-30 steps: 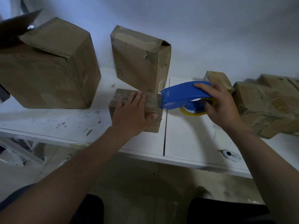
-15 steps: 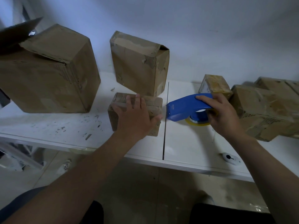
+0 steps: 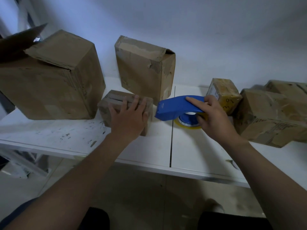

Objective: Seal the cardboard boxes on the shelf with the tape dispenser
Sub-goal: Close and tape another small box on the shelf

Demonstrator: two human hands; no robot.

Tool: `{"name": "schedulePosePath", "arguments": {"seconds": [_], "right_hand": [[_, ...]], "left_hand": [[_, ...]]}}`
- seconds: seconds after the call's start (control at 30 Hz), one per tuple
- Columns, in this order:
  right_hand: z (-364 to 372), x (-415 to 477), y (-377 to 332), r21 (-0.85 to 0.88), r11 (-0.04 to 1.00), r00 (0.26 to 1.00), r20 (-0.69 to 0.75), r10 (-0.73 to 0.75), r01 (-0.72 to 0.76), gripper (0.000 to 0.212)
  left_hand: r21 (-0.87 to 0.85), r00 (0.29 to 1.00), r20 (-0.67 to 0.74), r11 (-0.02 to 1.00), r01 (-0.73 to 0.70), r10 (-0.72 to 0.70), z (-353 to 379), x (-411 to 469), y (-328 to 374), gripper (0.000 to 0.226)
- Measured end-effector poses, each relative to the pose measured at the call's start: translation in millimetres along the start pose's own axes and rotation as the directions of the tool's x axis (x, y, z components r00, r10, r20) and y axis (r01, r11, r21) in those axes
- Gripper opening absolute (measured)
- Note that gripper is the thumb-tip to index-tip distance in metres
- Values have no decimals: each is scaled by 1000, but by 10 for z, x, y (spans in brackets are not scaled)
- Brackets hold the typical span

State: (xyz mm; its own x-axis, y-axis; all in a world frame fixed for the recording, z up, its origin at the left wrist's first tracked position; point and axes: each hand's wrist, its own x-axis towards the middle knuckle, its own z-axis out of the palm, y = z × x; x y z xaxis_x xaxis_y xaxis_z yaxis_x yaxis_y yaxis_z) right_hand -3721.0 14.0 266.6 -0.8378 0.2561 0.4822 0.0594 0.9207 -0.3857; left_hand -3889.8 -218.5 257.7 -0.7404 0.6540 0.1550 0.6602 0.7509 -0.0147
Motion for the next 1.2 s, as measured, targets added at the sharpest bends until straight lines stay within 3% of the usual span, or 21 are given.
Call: {"name": "schedulePosePath", "arguments": {"seconds": [0.6,0.93,1.2], "right_hand": [[-125,-249,22,39,995,995,50,88,-90,71],[-114,-17,-328,-145,982,992,24,125,-121,71],[-146,267,-635,-221,943,948,144,284,-249,68]], "left_hand": [[27,1000,-8,1000,-4,4,23,7,-35,61],[26,1000,13,999,-19,18,-13,-1,-33,62],[-50,995,94,999,-17,22,-54,36,-72,61]]}}
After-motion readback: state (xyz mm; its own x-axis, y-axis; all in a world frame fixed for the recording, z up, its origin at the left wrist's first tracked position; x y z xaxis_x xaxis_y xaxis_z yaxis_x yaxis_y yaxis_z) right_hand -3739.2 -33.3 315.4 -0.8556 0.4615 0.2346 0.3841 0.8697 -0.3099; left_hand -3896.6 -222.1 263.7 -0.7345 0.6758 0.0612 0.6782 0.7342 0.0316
